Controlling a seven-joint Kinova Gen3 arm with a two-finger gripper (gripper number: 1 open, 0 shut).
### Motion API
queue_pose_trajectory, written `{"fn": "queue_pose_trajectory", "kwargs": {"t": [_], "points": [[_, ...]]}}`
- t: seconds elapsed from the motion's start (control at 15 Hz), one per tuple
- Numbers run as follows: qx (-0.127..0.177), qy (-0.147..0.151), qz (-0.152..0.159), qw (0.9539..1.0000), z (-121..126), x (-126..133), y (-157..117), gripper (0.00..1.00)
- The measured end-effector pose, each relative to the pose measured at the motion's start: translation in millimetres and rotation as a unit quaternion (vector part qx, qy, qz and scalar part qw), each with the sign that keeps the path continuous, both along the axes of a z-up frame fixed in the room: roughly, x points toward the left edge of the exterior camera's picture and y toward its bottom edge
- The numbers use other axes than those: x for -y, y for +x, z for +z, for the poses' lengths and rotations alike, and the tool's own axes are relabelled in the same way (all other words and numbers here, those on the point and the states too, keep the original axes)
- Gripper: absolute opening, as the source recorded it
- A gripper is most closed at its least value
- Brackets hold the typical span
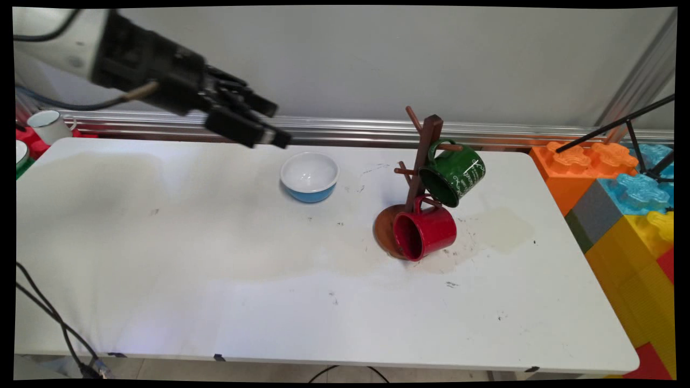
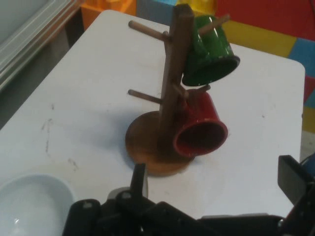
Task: Pick up the green mug from the rack
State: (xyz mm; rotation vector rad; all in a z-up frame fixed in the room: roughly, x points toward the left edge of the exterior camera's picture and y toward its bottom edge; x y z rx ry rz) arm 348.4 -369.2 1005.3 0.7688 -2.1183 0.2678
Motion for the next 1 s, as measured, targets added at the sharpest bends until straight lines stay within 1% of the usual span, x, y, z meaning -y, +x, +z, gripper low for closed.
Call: {"fn": "queue_pose_trajectory", "kwargs": {"t": [0.13, 0.4, 0.6, 0.8, 1.0], "points": [[-0.003, 0.003, 0.012, 0.9999, -5.1, 7.5, -27.0, 1.00], [-0.010, 0.012, 0.029, 0.9995, -16.0, 17.0, -68.7, 1.00], [-0.014, 0.017, 0.034, 0.9992, -23.5, 20.3, -89.6, 1.00], [-0.021, 0.027, 0.039, 0.9987, -35.9, 23.6, -116.4, 1.00], [-0.026, 0.034, 0.043, 0.9982, -46.7, 26.0, -134.7, 1.00]]}}
